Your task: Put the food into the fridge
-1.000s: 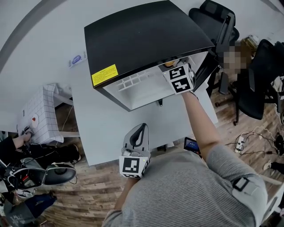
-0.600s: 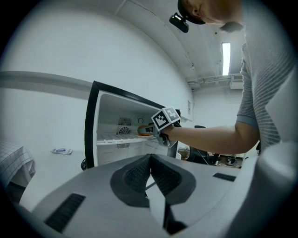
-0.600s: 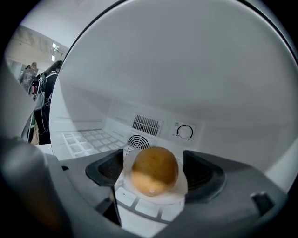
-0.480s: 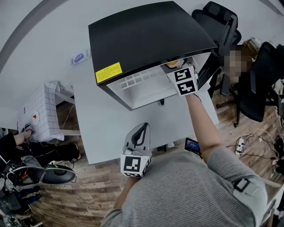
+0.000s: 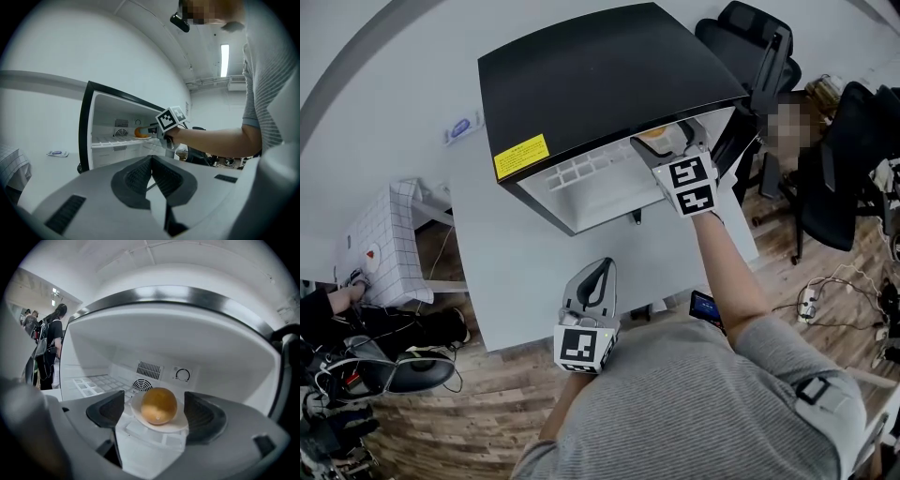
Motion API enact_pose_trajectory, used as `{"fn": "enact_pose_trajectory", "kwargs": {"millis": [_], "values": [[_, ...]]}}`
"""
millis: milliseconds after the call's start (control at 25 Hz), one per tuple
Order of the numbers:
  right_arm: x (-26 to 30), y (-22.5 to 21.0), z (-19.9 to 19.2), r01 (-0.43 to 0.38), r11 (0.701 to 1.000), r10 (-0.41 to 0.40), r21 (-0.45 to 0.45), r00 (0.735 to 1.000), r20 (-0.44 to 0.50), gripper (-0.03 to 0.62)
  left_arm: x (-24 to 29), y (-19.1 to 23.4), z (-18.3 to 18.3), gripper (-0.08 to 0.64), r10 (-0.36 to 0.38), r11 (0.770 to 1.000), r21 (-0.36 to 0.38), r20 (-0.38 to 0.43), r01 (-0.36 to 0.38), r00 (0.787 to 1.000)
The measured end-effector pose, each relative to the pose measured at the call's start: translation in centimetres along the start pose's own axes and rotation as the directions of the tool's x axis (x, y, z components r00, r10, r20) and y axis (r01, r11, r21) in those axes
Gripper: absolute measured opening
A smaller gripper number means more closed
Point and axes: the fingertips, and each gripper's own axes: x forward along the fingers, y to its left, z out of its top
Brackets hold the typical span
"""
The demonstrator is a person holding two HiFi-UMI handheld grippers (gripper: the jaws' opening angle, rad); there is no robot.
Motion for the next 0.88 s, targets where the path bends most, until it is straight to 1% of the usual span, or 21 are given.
{"fn": "enact_pose_trajectory", "kwargs": {"millis": [160,320,440,560,600,640,680,720,800,880], "values": [[-1.1,0.0,-0.4,0.012,1.0,-0.012,0.005,1.0,0.0,0.382,0.3,-0.4,0.2,0.011,-0.018,1.0,0.002,0.003,0.018,1.0],[-1.9,-0.4,-0.8,0.035,0.999,-0.035,0.02,0.999,0.004,0.38,0.4,-0.6,-0.4,0.011,-0.034,0.999,0.0,-0.022,0.034,0.999],[-2.4,-0.5,-1.0,0.038,0.999,-0.038,0.016,0.999,0.004,0.379,0.5,-0.8,-0.7,0.011,-0.044,0.999,-0.003,-0.035,0.044,0.998],[-3.0,-0.7,-0.9,0.051,0.999,-0.051,-0.004,0.999,0.01,0.369,0.9,-1.0,0.0,0.011,-0.048,0.999,0.001,-0.009,0.048,0.999],[-3.3,-0.9,-0.7,0.066,0.998,-0.066,-0.013,0.998,0.017,0.318,1.0,-1.0,0.2,0.011,-0.048,0.999,0.003,0.001,0.048,0.999],[-3.6,-1.1,-0.6,0.087,0.996,-0.086,-0.022,0.996,0.027,0.209,1.1,-1.1,0.3,0.011,-0.049,0.999,0.003,0.001,0.049,0.999],[-4.0,-1.4,-0.5,0.107,0.994,-0.106,-0.029,0.994,0.035,0.124,1.1,-1.1,0.1,0.011,-0.051,0.999,0.001,-0.01,0.051,0.999],[-4.3,-1.6,-0.5,0.12,0.992,-0.119,-0.035,0.992,0.041,0.065,1.0,-1.2,-0.3,0.011,-0.054,0.999,-0.001,-0.026,0.054,0.998],[-4.6,-1.6,-0.5,0.123,0.991,-0.121,-0.044,0.992,0.044,0.026,1.0,-1.3,-0.6,0.011,-0.06,0.998,-0.001,-0.039,0.06,0.997],[-4.8,-1.5,-0.5,0.111,0.993,-0.109,-0.048,0.993,0.04,0.012,1.2,-1.4,-0.3,0.011,-0.062,0.998,0.006,-0.017,0.062,0.998]]}}
